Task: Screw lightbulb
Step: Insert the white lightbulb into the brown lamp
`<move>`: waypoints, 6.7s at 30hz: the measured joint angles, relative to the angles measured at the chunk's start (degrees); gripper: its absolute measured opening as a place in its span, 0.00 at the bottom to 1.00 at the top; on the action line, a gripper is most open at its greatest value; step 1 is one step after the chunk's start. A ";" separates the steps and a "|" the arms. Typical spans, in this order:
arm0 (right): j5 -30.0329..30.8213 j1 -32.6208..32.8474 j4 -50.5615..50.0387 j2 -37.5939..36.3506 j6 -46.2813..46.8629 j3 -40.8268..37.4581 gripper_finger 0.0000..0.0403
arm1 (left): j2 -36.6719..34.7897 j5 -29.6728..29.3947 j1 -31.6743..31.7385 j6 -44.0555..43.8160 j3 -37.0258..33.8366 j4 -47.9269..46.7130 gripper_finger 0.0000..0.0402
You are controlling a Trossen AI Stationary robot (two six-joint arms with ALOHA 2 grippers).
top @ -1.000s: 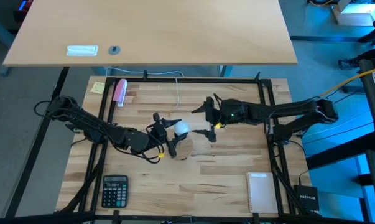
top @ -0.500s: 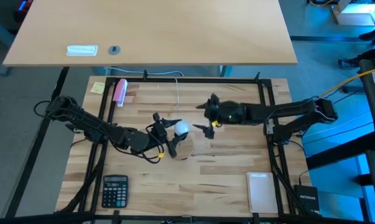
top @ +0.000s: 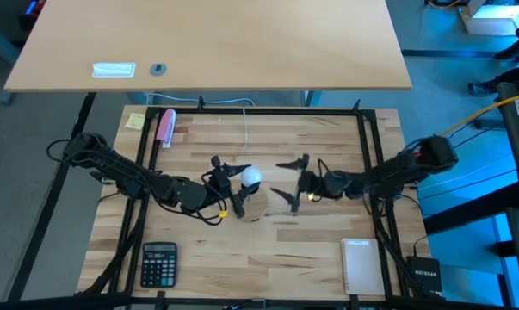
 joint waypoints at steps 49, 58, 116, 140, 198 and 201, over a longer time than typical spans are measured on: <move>-7.41 -3.05 0.86 22.49 0.88 21.28 0.54 | 0.00 -1.62 0.72 -2.20 0.03 -0.74 0.60; -10.03 -3.04 -0.23 21.57 -1.00 21.14 0.37 | 0.00 -1.42 0.28 -1.06 0.04 -0.75 0.60; -36.86 -3.49 -25.78 5.57 1.45 26.43 0.37 | -7.60 22.69 0.43 8.50 1.56 -1.05 0.85; -13.38 -10.99 -29.32 8.23 1.51 26.24 0.37 | -8.12 -9.40 0.18 -0.43 1.73 -3.49 0.85; -14.15 -10.86 -27.52 10.04 0.07 26.17 0.37 | 4.47 -19.54 1.44 -0.59 11.67 -9.36 0.58; -15.79 -9.45 -27.96 9.07 0.05 26.17 0.37 | 3.97 -18.32 0.25 0.12 11.76 -9.27 0.58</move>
